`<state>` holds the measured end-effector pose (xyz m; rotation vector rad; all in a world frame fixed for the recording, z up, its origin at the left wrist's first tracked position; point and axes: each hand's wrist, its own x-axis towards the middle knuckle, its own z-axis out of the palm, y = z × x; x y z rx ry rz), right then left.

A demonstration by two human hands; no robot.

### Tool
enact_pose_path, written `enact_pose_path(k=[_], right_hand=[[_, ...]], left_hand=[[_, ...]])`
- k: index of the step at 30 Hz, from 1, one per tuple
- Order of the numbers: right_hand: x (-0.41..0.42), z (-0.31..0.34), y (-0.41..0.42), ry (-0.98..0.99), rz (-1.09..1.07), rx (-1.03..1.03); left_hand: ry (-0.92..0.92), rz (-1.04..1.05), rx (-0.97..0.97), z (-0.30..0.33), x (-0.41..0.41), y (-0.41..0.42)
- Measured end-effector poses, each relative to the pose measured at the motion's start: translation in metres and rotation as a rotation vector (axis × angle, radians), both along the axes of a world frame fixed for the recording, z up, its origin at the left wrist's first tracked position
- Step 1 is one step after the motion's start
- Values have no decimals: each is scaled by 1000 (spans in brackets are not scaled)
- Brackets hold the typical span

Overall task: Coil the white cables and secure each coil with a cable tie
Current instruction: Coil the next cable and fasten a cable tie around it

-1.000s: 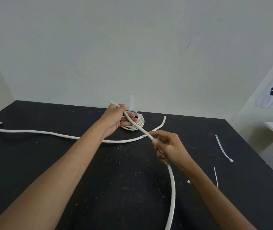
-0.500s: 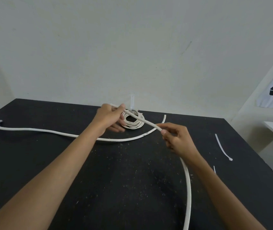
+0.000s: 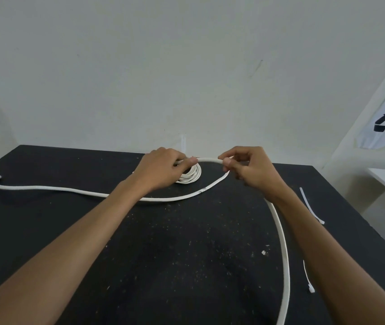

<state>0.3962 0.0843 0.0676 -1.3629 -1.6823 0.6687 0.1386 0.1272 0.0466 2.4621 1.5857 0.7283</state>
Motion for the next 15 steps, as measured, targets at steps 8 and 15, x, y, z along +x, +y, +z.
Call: enact_pose_path(k=[8, 15], right_hand=[[18, -15, -13, 166, -43, -169], [-9, -43, -20, 154, -127, -126]], left_hand=[[-457, 260, 15, -18, -24, 12], [-1087, 461, -370, -31, -6, 14]])
